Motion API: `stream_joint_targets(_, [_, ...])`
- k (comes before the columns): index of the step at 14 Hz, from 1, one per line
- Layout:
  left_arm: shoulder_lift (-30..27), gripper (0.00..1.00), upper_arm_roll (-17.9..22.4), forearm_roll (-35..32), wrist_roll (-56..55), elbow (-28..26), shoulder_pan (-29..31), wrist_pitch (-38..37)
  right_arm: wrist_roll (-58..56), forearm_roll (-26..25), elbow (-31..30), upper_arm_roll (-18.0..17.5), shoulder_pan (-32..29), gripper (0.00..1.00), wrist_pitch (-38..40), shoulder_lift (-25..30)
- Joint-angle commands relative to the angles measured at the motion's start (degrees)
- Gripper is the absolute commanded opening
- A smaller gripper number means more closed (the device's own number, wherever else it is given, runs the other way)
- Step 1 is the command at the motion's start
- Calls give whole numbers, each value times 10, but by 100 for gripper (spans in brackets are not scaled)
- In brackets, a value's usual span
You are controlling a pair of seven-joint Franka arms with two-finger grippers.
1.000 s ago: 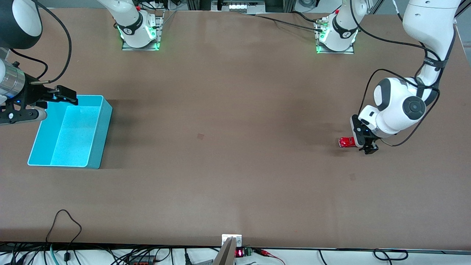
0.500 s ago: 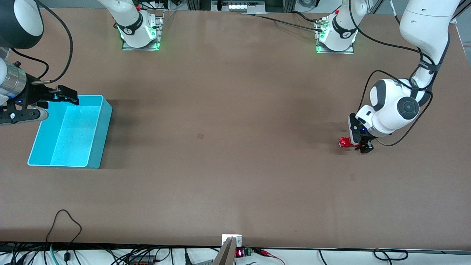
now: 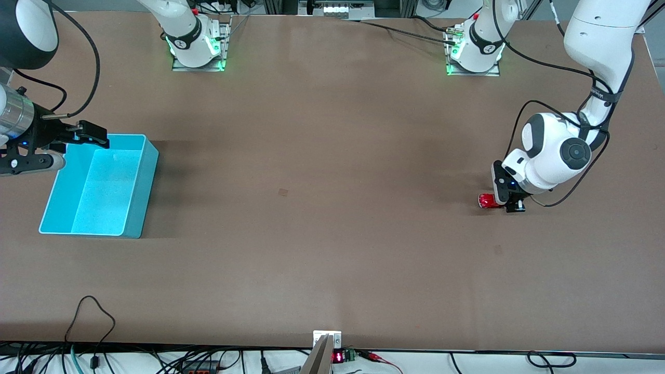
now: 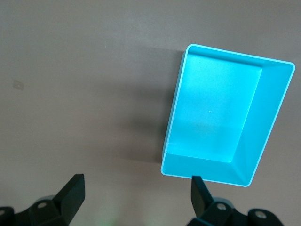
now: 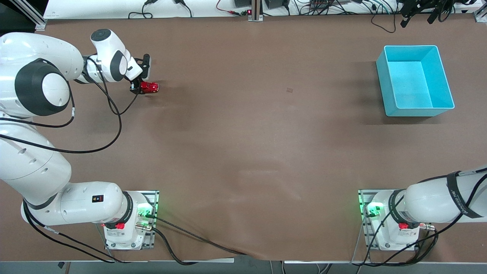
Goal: Wind red beetle toy and store in blue box
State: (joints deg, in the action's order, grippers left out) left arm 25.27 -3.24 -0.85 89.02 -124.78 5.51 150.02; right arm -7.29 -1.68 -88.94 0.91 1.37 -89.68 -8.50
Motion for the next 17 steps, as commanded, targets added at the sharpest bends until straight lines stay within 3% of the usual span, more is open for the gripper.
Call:
stream_joint_targets(1, [-3, 48, -7, -10, 12, -4, 10, 6, -5, -6, 1, -2, -3, 100, 6, 3])
stream_joint_targets(12, [14, 38, -7, -10, 61, 9, 11, 2, -4, -6, 1, -2, -2, 100, 6, 3])
stream_joint_targets(17, [45, 39, -7, -10, 126, 26, 69, 3, -4, -6, 1, -2, -1, 100, 6, 3])
